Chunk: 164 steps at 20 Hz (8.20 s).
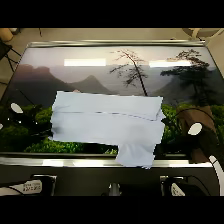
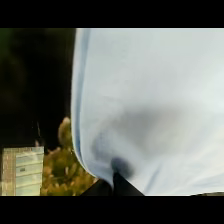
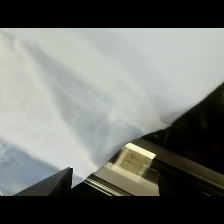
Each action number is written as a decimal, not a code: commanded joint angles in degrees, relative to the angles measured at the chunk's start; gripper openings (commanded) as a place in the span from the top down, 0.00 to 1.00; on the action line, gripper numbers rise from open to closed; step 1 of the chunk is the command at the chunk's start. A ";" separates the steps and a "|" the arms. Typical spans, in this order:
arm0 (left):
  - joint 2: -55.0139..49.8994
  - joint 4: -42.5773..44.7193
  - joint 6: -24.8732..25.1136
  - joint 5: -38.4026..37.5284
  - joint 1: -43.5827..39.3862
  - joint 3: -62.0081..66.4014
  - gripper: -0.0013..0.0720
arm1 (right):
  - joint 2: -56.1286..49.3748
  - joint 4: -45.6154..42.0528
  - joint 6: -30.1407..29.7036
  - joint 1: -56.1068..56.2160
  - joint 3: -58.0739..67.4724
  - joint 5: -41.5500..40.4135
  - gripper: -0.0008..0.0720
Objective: Fold the shirts.
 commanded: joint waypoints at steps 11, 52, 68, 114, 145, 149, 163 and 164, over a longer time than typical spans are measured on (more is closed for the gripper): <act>0.15 -0.15 1.27 -1.92 -0.02 0.02 0.94 | 1.42 8.50 2.75 -0.02 -7.23 -7.67 0.95; -14.99 -15.58 -4.55 5.42 -0.96 44.52 0.16 | -38.14 9.53 -5.05 -9.68 44.87 -2.60 0.01; -17.55 -15.63 -1.95 9.55 -30.95 44.48 0.91 | -37.29 23.56 -0.31 -2.56 54.49 -3.02 0.95; 11.87 -19.32 -0.90 9.18 -18.78 44.87 0.94 | -52.94 65.11 -9.01 32.24 63.34 -22.51 0.17; 11.61 -13.07 -0.90 7.96 -21.68 44.87 0.94 | -35.01 31.39 0.28 -0.59 59.47 6.51 0.95; 10.60 -13.07 -0.90 8.57 -21.68 44.87 0.94 | -28.35 22.69 3.52 -15.26 64.78 15.02 0.95; 10.36 -13.40 -0.90 8.50 -22.77 44.87 0.94 | -25.27 17.14 1.18 -41.31 67.38 9.88 0.95; 10.36 -13.40 -0.90 8.50 -22.77 44.87 0.94 | -24.76 17.16 2.10 -42.25 67.38 9.55 0.95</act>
